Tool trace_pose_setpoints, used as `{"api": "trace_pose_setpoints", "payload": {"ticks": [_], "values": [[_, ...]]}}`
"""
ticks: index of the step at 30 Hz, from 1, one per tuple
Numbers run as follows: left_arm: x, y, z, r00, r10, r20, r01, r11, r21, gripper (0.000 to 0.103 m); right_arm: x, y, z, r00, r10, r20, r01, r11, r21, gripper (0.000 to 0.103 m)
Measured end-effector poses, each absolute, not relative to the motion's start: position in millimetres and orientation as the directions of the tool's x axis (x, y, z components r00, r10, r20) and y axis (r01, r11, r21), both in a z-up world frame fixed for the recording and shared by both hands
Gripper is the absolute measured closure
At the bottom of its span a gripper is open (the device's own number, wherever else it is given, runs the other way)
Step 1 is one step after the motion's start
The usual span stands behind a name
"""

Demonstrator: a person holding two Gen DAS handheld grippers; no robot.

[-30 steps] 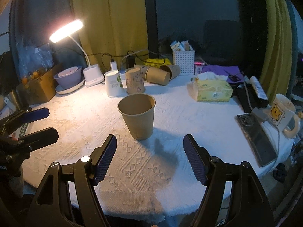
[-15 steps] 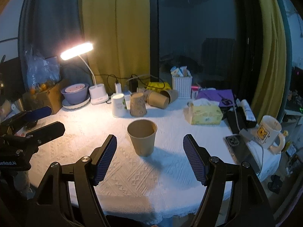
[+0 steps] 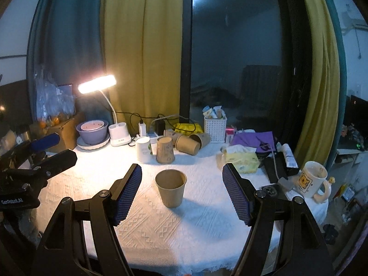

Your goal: Flip cup upright

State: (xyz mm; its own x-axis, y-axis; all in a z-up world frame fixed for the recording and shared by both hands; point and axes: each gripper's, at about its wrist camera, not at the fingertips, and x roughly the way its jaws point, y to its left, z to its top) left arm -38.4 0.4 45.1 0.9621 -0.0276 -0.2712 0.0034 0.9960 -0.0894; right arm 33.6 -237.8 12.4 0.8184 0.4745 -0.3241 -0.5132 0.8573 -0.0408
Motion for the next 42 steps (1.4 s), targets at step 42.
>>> {"api": "trace_pose_setpoints", "payload": {"ticks": [42], "values": [[-41, 6, 43, 0.959, 0.005, -0.283, -0.039, 0.993, -0.114, 0.011, 38, -236, 14, 0.816, 0.471, -0.336, -0.507, 0.861, -0.025, 0.027]]}}
